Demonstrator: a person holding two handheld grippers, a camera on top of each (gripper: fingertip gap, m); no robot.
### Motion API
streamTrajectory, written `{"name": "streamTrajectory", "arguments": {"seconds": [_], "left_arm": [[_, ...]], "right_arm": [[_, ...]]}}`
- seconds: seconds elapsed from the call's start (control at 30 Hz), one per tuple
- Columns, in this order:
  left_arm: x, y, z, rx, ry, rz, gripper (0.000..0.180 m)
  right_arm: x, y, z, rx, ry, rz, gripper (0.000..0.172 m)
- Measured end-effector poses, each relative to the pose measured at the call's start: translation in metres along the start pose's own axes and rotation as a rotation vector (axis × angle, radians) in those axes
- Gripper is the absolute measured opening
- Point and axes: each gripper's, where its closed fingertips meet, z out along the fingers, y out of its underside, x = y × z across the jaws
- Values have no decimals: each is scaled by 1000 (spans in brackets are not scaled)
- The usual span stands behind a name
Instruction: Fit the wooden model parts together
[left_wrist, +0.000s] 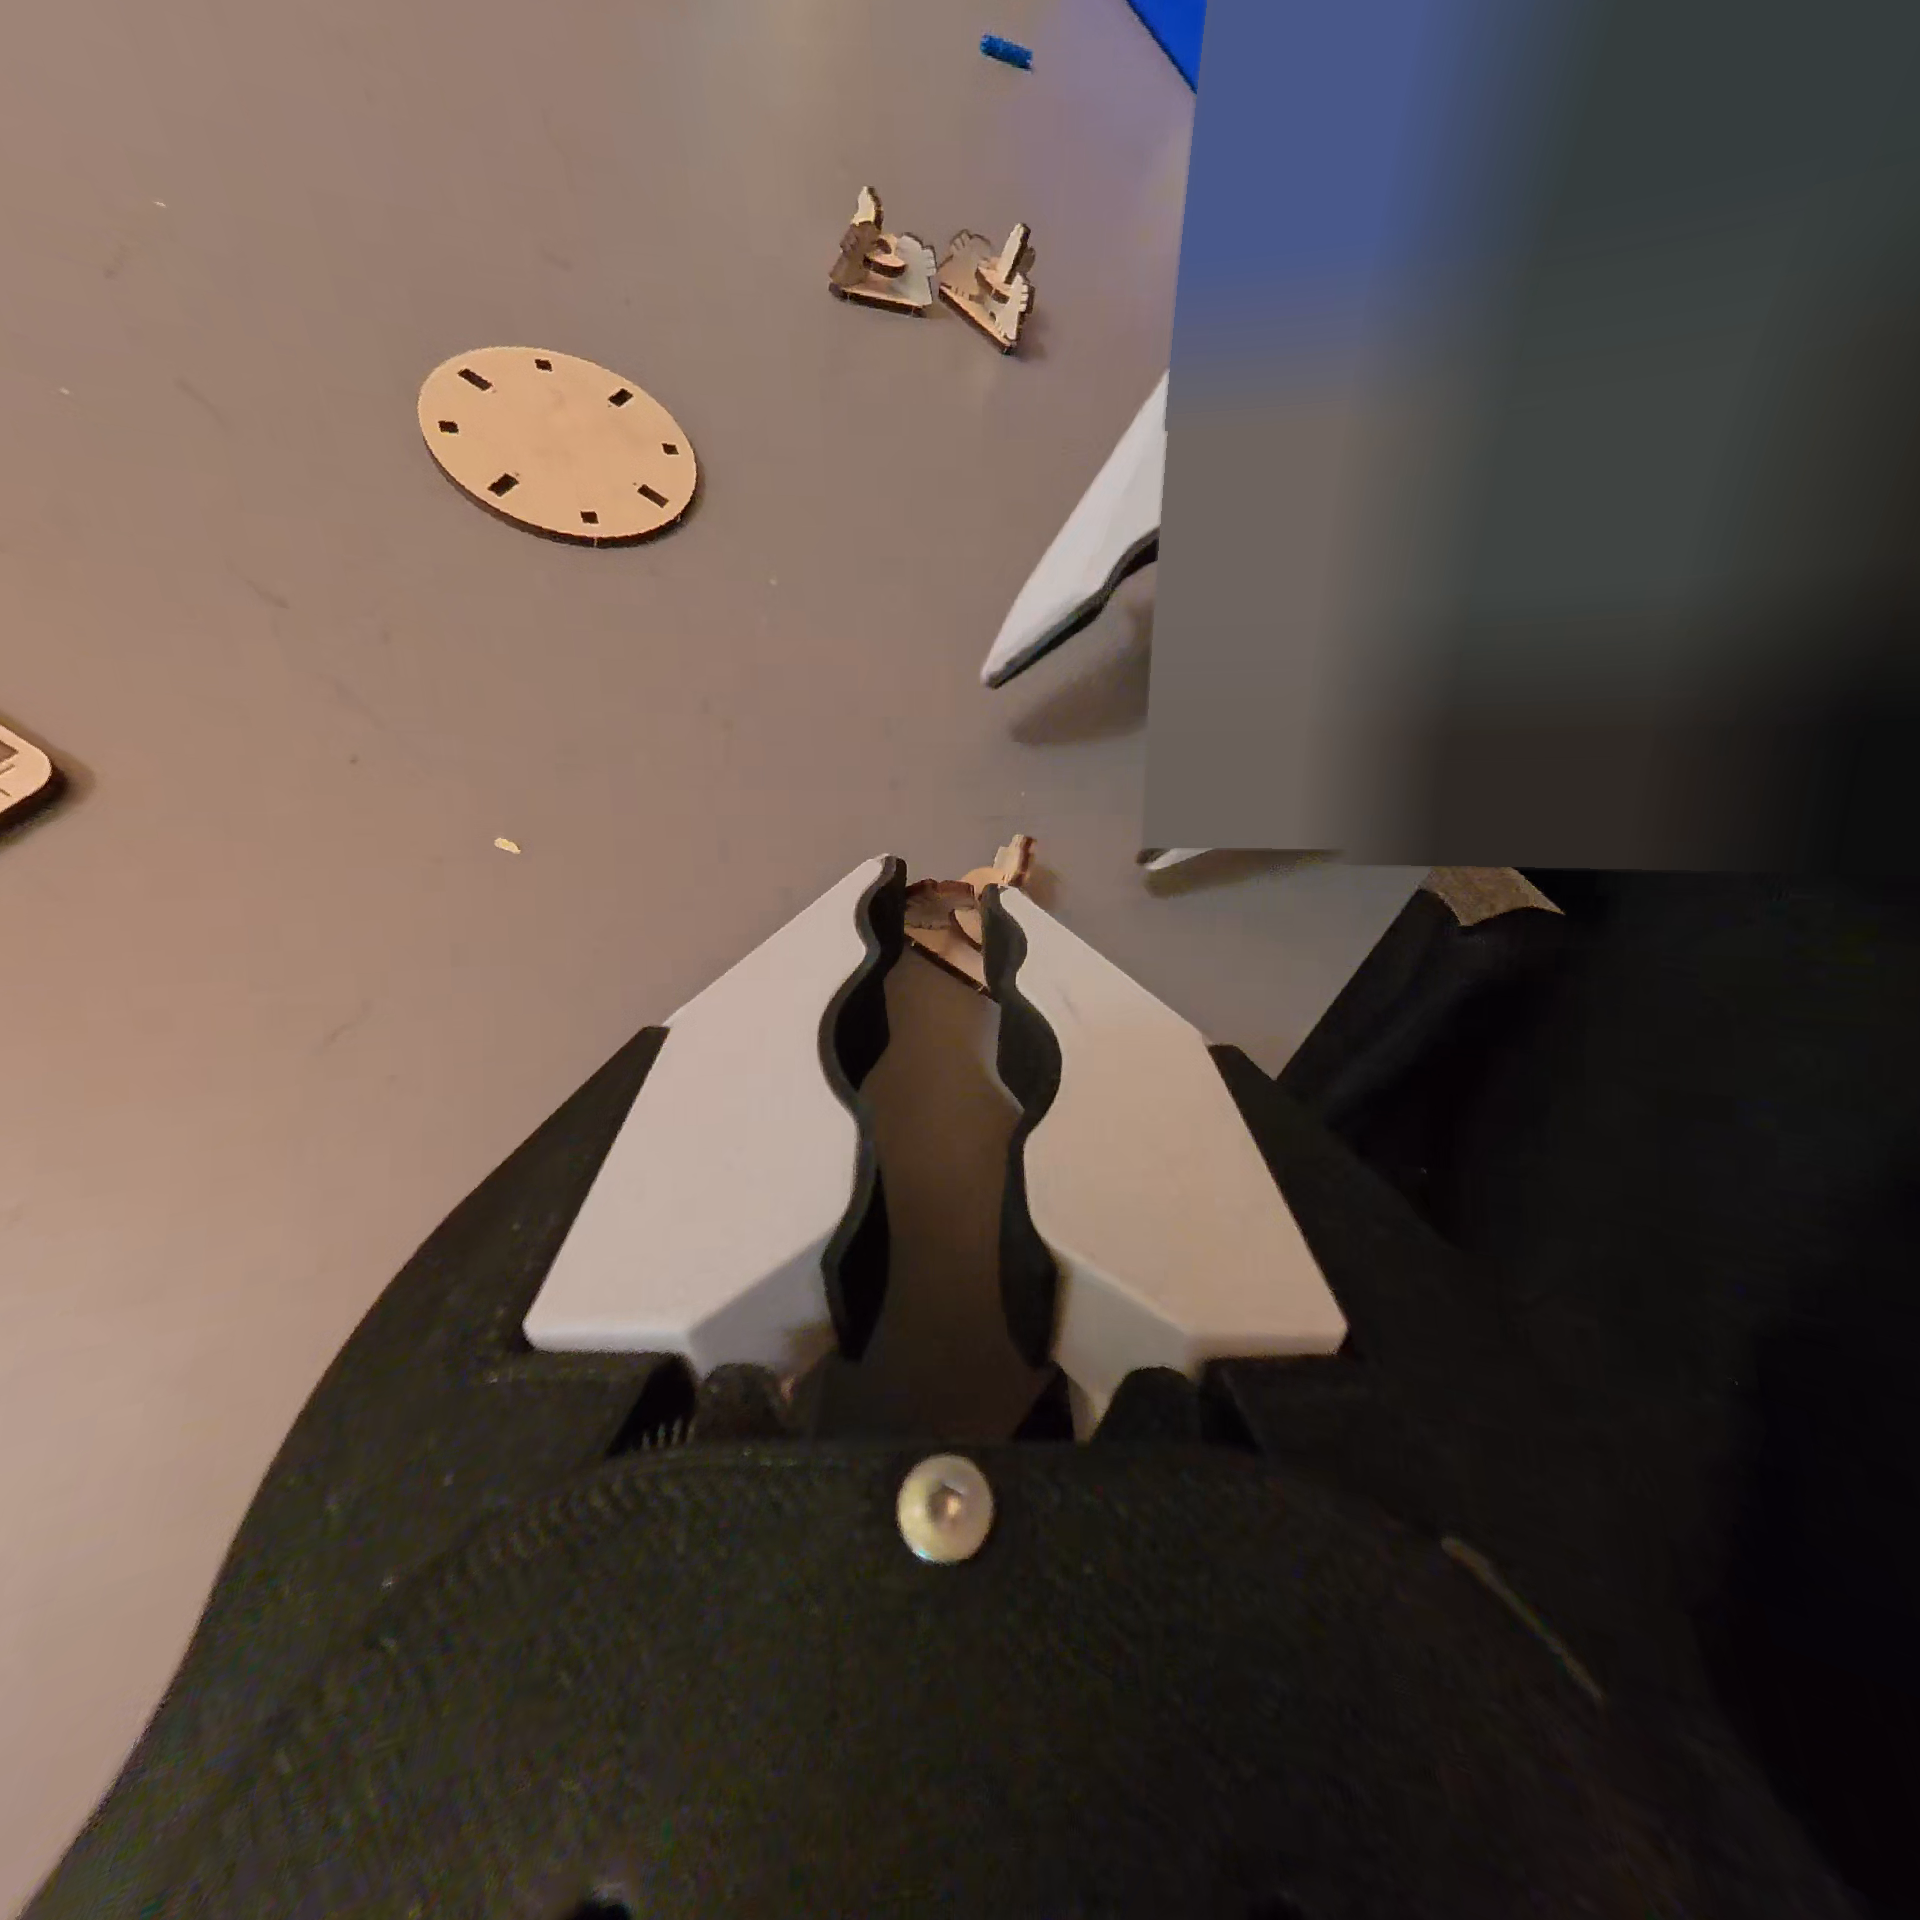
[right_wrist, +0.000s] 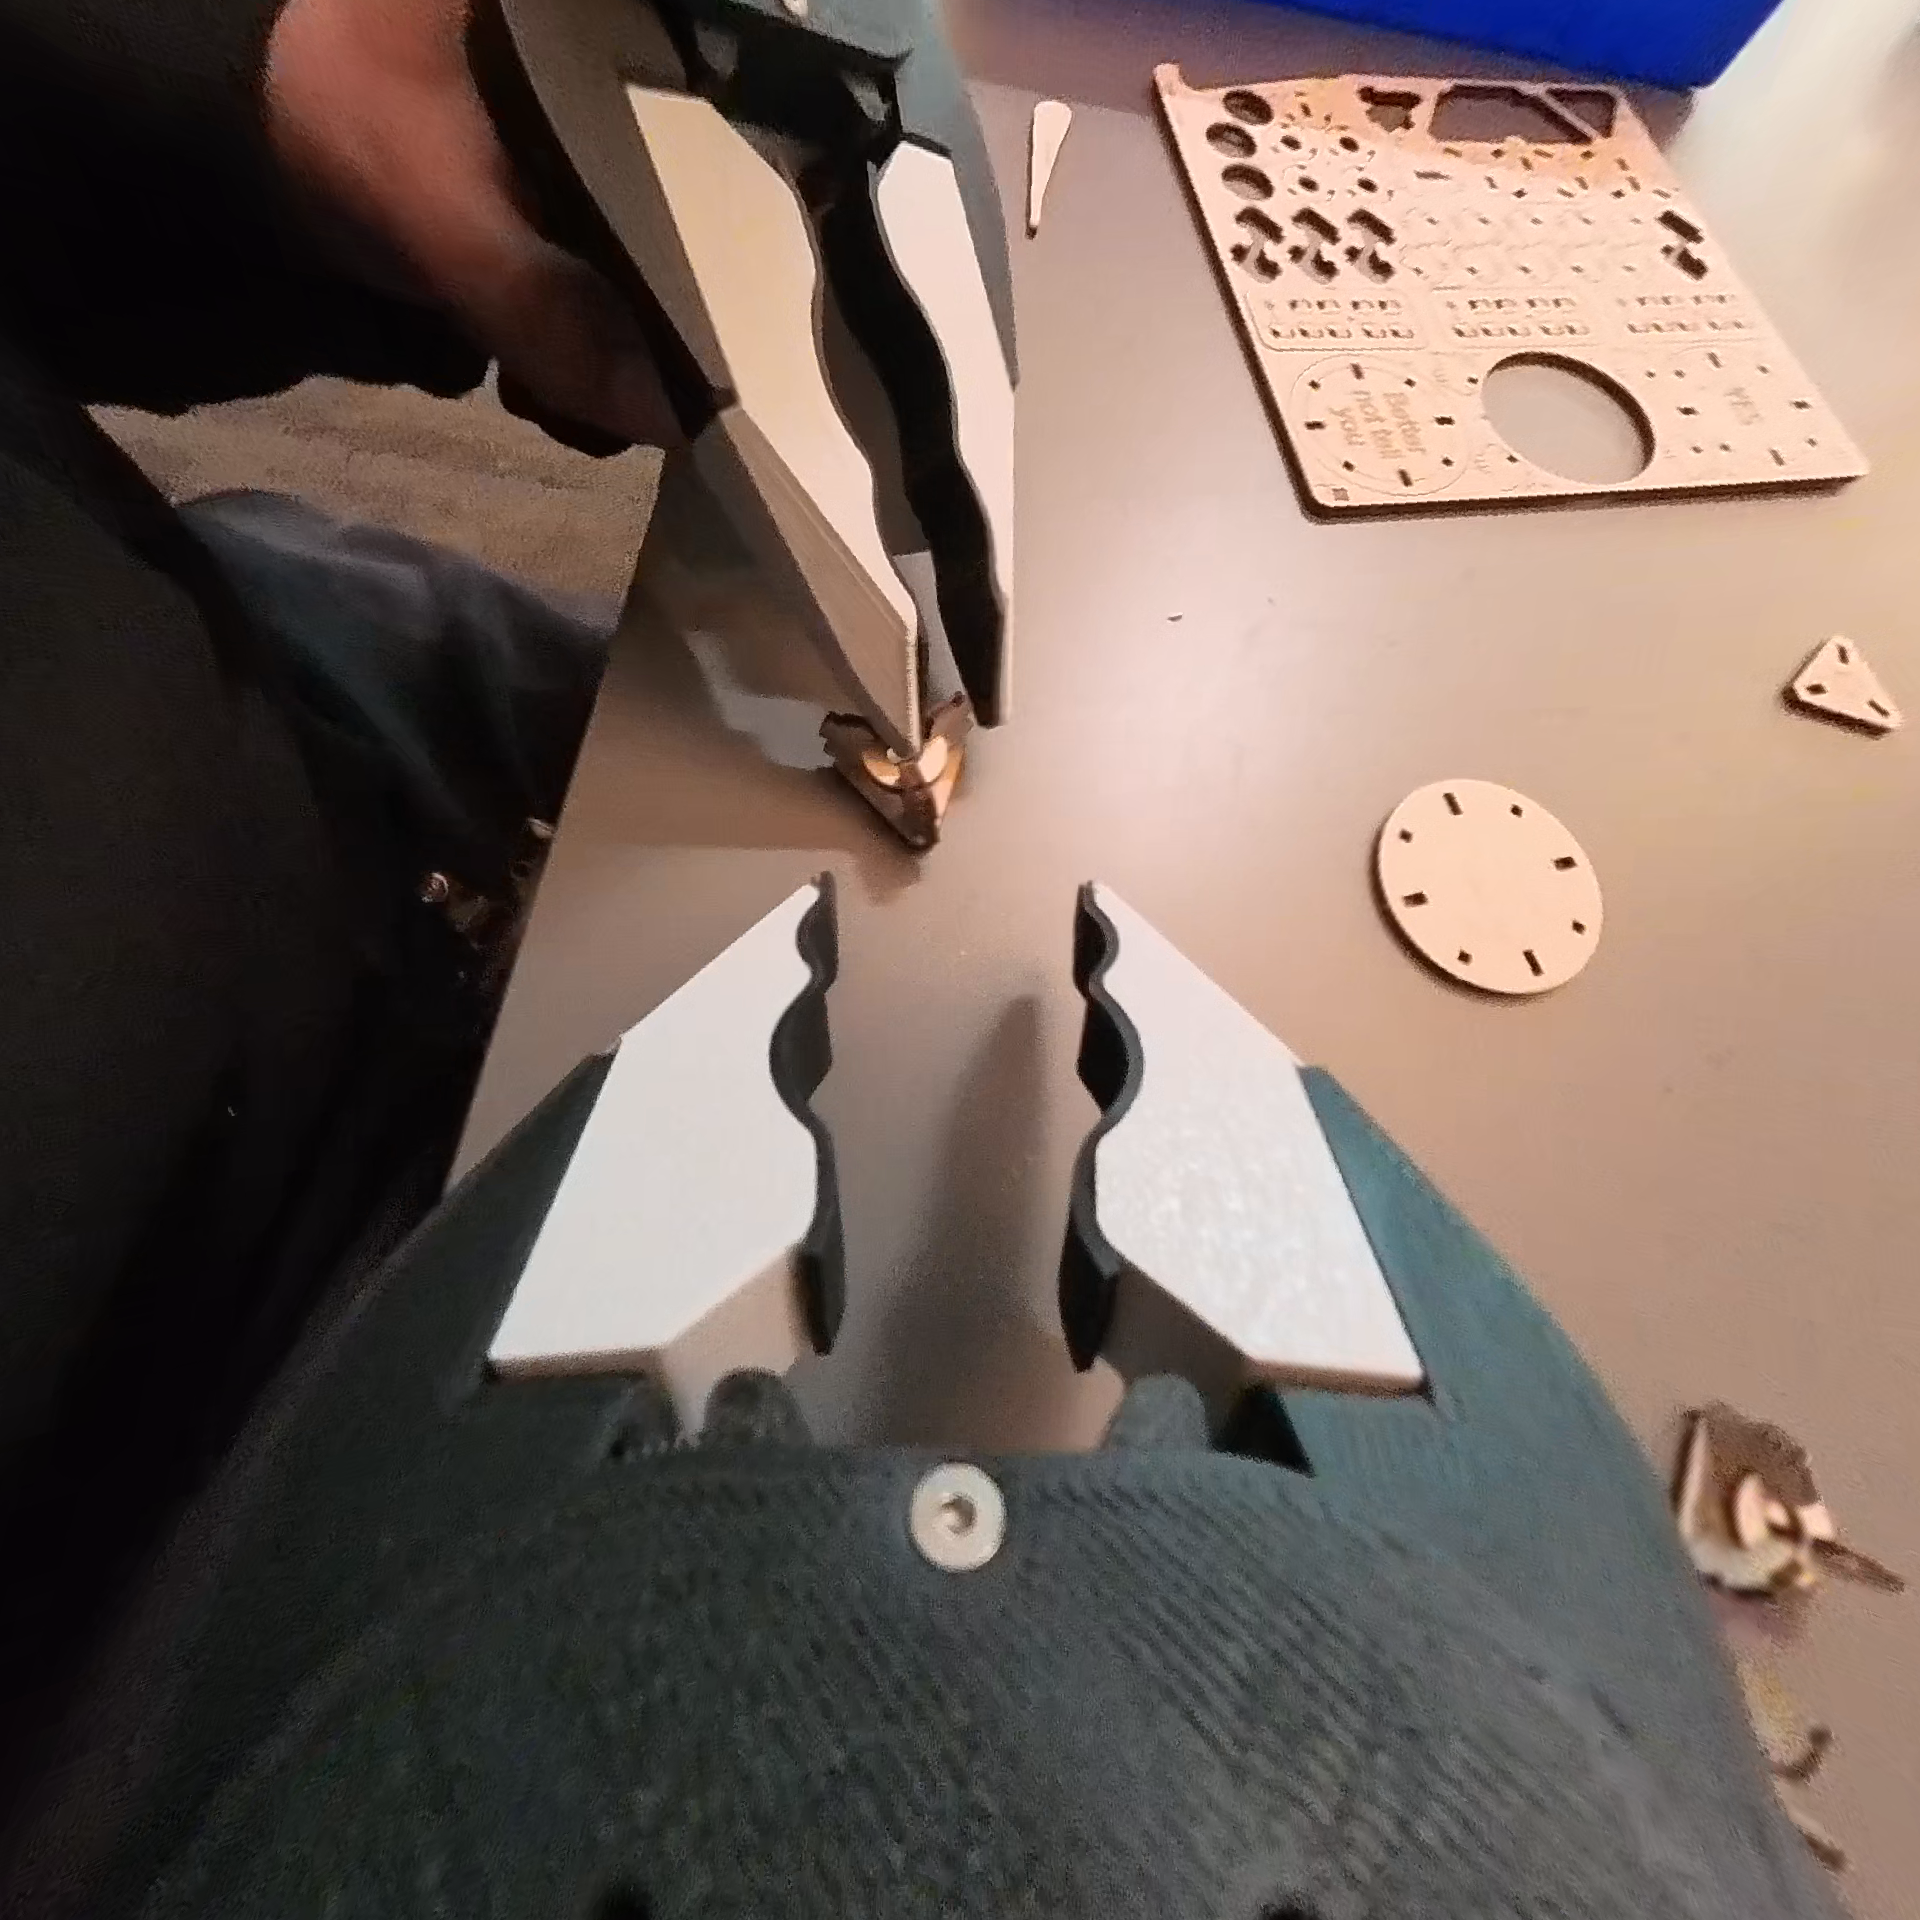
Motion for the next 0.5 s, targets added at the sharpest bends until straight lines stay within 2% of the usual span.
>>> {"name": "streamTrajectory", "arguments": {"seconds": [0.17, 0.5], "left_arm": [[5, 5, -2, -11, -18, 13, 13], [31, 20, -8, 8, -11, -19, 12]], "right_arm": [[-15, -5, -5, 51, 46, 96, 45], [-44, -1, -14, 58, 108, 239, 46]]}}
